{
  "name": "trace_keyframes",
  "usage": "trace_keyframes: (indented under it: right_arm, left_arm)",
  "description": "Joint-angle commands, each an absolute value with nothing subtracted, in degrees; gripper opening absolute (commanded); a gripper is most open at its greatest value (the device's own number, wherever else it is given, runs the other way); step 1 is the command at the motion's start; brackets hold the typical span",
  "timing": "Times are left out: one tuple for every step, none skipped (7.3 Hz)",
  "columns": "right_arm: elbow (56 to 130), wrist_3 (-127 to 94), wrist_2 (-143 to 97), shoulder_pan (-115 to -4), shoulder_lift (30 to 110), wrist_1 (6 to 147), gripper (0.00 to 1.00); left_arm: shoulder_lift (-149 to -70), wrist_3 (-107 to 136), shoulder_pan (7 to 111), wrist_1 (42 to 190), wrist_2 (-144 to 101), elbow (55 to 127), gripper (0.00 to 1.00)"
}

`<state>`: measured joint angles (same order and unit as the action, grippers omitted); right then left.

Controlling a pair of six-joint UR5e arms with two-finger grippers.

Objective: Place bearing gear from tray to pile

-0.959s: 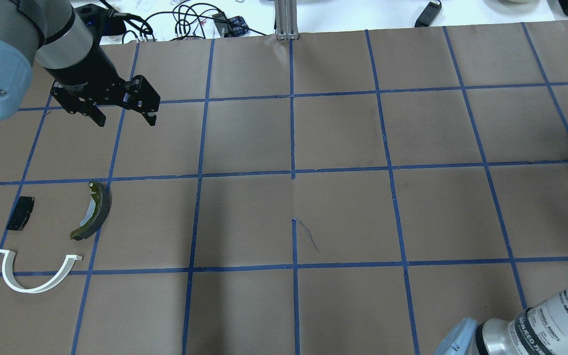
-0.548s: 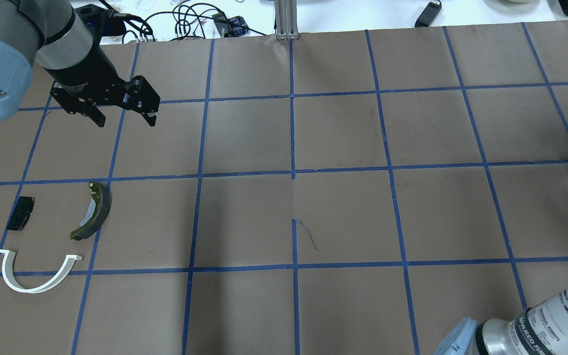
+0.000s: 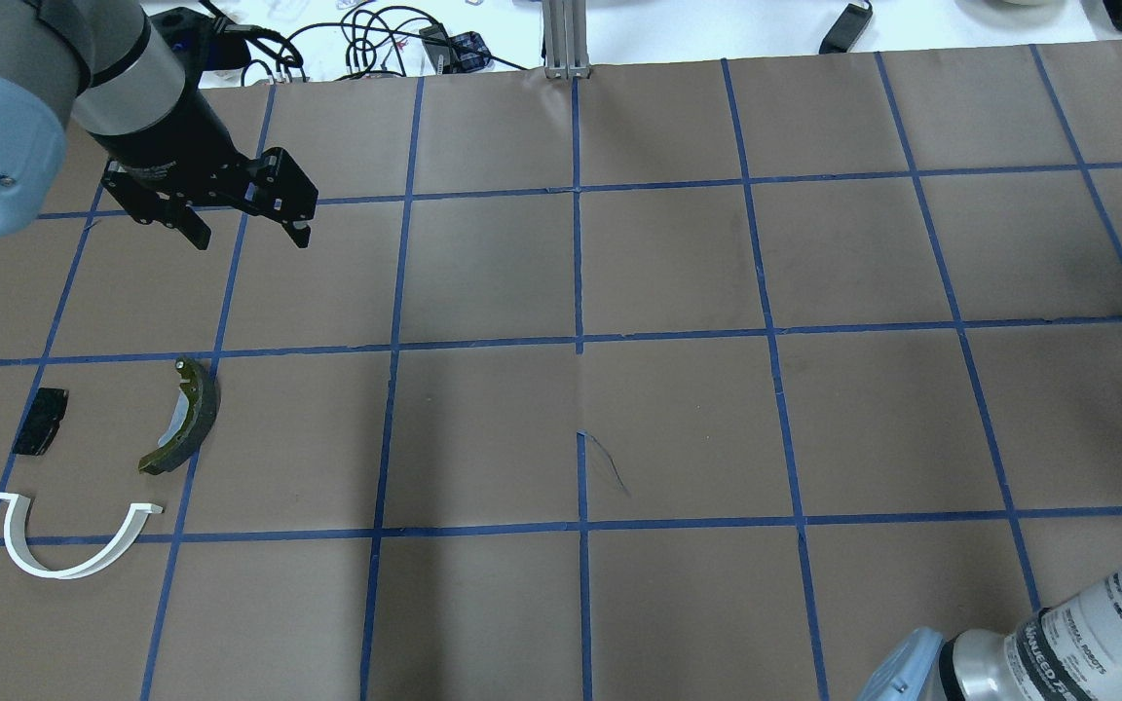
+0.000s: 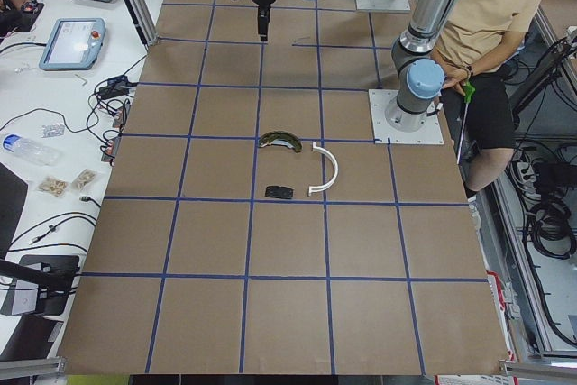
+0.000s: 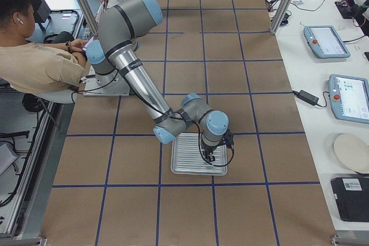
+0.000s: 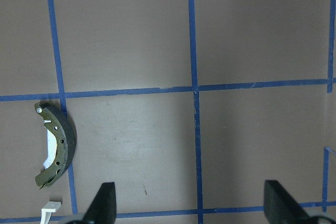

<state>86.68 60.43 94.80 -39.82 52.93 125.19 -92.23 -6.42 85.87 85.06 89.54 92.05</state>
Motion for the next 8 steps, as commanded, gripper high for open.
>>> trace_keyframes:
  right_arm:
    - [86.7, 60.5, 94.4, -39.8, 52.7, 125.2, 0.54]
    - [86.8, 60.6, 94.4, -39.8, 52.7, 125.0, 0.54]
    - [86.9, 60.5, 94.3, -39.9, 52.6, 124.9, 0.54]
    - [86.8, 60.6, 94.3, -39.9, 52.7, 124.9, 0.53]
    - [86.9, 60.5, 94.3, -39.9, 52.6, 125.0, 0.51]
    - [86.8, 60.8, 94.4, -40.0, 52.7, 125.2, 0.34]
    - [86.8, 60.8, 94.4, -40.1, 52.7, 125.2, 0.21]
    - [86.7, 60.9, 94.4, -40.2, 52.8, 125.2, 0.09]
  left_arm:
    - [-92.2, -6.4, 85.9, 85.1, 89.6, 92.0, 1.00]
    - [-92.3, -6.4, 85.9, 85.1, 89.6, 92.2, 1.00]
    - [-92.3, -6.4, 85.9, 85.1, 89.6, 92.3, 1.00]
    - [-92.3, -6.4, 86.0, 85.0, 89.5, 92.5, 1.00]
    - [-92.3, -6.4, 86.0, 85.1, 89.6, 92.4, 1.00]
    - [-92.3, -6.4, 85.9, 85.0, 89.7, 92.3, 1.00]
    - [-92.3, -6.5, 85.9, 85.0, 89.8, 92.5, 1.00]
    - [-92.3, -6.5, 85.9, 85.0, 89.9, 92.5, 1.00]
